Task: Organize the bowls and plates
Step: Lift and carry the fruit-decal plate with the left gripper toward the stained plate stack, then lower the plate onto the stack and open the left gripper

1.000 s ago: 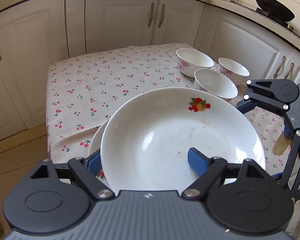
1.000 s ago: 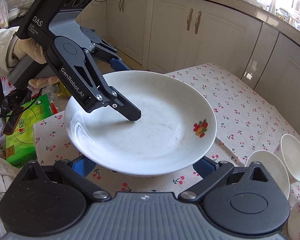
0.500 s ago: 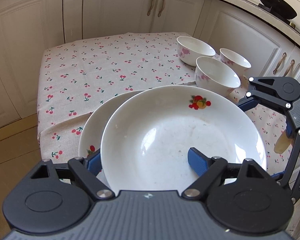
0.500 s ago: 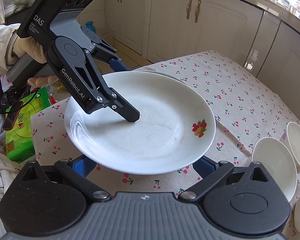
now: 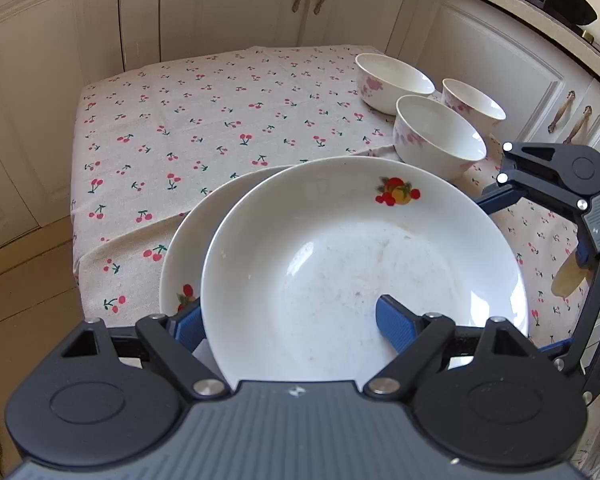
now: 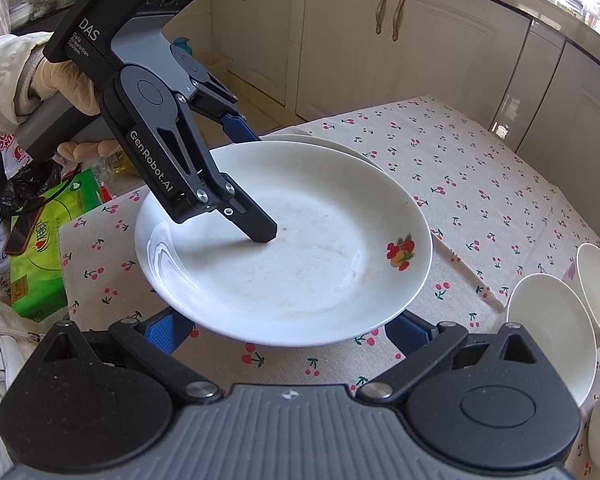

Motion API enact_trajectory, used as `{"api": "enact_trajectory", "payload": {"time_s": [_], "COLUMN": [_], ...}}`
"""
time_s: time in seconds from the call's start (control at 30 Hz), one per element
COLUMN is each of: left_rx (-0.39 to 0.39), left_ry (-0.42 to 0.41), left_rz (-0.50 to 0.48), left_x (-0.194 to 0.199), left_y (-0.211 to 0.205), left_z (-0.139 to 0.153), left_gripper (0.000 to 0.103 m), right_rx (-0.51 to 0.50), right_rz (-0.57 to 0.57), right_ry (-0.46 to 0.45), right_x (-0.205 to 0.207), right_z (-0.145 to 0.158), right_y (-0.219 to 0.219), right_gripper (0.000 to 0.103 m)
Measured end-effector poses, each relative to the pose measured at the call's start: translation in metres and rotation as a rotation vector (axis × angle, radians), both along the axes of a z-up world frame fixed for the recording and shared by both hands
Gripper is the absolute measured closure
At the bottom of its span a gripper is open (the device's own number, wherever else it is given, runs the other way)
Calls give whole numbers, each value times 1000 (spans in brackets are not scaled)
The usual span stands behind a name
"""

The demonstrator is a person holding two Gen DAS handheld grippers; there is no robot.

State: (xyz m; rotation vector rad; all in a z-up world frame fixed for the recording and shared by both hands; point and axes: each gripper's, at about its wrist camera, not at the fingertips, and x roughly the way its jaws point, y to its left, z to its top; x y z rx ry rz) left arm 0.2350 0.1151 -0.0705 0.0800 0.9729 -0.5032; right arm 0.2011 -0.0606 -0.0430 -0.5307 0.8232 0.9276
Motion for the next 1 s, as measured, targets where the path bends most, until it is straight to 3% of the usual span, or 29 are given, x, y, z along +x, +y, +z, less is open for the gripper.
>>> {"api": "enact_trajectory", "payload": {"time_s": [0.33,0.67,1.0], "left_rx": [27,-12,11], "left_ry": [5,4,-21], "left_rz": [-14,0,32], "left_x": [-2,-6,-9], "left_y": [2,13,24], "left_z": [3,11,16], "left_gripper": [16,17,17], "right_rx": [5,0,0], "right_rz": [-1,-5,51], "right_ry": [9,12,-3], "right_x": [1,4,-1], "right_z": [1,0,-1], "right_y": [-1,1,15], "right_gripper": [0,0,0]}}
